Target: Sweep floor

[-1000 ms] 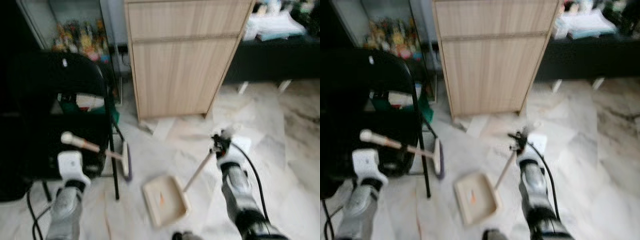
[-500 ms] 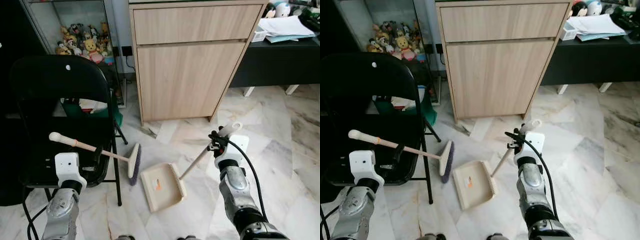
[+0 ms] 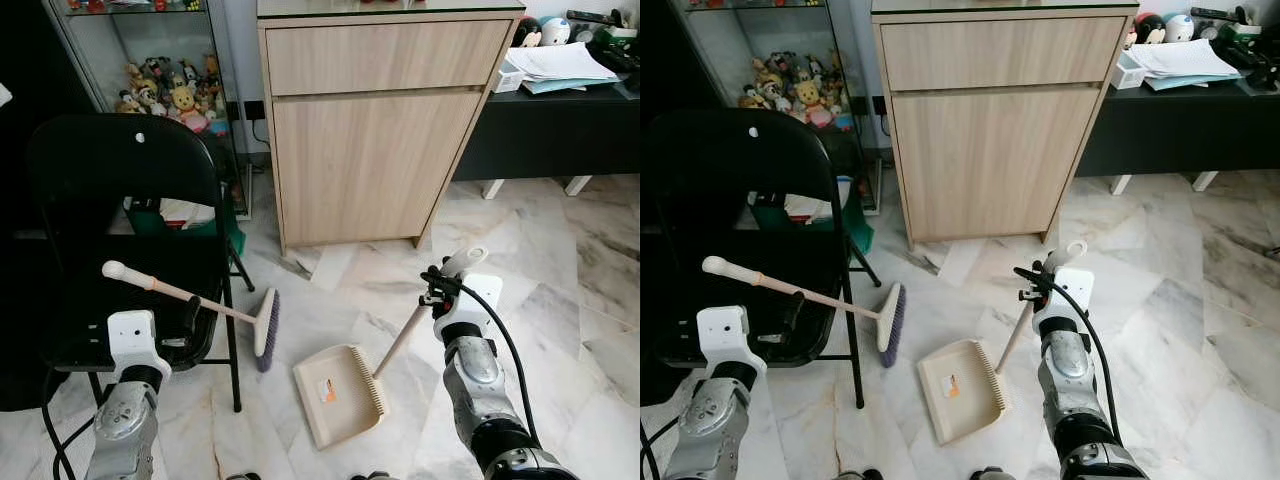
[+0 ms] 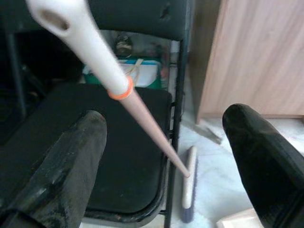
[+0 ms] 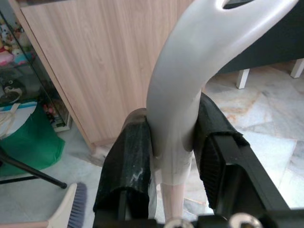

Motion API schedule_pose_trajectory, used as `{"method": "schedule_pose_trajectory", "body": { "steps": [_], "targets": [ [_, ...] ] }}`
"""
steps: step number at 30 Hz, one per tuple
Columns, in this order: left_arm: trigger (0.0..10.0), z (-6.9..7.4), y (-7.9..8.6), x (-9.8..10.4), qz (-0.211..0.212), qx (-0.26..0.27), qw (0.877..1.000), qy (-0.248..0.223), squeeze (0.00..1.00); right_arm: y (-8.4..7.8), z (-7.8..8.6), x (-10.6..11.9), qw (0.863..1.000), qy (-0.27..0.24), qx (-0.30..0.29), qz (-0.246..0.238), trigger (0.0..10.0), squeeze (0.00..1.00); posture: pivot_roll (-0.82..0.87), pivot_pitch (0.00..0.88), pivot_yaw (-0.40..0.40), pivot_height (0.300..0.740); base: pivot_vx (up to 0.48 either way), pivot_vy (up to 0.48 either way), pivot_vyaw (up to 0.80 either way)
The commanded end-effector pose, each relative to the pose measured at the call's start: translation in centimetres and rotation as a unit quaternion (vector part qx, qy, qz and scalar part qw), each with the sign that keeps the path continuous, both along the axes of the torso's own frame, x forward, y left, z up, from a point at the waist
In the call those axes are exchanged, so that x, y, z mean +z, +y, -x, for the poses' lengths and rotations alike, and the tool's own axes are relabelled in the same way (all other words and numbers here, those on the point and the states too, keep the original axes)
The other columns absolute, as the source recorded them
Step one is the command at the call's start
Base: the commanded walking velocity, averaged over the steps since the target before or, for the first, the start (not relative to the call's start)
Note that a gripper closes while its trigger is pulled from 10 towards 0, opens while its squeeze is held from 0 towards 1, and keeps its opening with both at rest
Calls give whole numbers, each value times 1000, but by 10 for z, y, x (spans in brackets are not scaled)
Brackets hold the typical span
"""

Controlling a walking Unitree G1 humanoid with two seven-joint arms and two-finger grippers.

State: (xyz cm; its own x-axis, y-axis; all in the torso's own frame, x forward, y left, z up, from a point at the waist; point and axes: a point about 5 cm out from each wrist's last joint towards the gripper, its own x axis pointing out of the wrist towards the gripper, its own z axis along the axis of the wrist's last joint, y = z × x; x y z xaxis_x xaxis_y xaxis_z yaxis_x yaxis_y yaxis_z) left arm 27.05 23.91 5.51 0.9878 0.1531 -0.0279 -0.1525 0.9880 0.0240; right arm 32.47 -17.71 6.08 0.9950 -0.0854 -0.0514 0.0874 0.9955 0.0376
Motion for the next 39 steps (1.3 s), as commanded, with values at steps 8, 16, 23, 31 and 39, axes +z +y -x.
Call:
{"method": "schedule_pose_trajectory", "body": {
  "steps": [8,16,23,31,39],
  "targets": [
    [10000,-2,4,2,19,7,1000,-8,0,-2,0,5,1000,-14,-1,0,10000,0,-62,158,-26,740,0,0,0],
    [10000,-3,9,1,6,-3,1000,0,0,-2,0,4,1000,-15,0,0,10000,0,-62,151,-22,740,0,0,0],
    [10000,1,10,-2,6,0,1000,4,0,1,1,2,1000,-11,6,-1,10000,0,-60,153,-23,740,0,0,0],
    [10000,17,16,-15,-8,0,999,31,0,-1,3,-1,1000,-5,5,1,10000,0,-55,165,-19,740,0,0,0],
    [10000,55,37,-53,-34,15,990,133,0,1,5,-4,1000,1,5,-1,10000,0,-47,172,-13,740,0,0,0]
  ]
}}
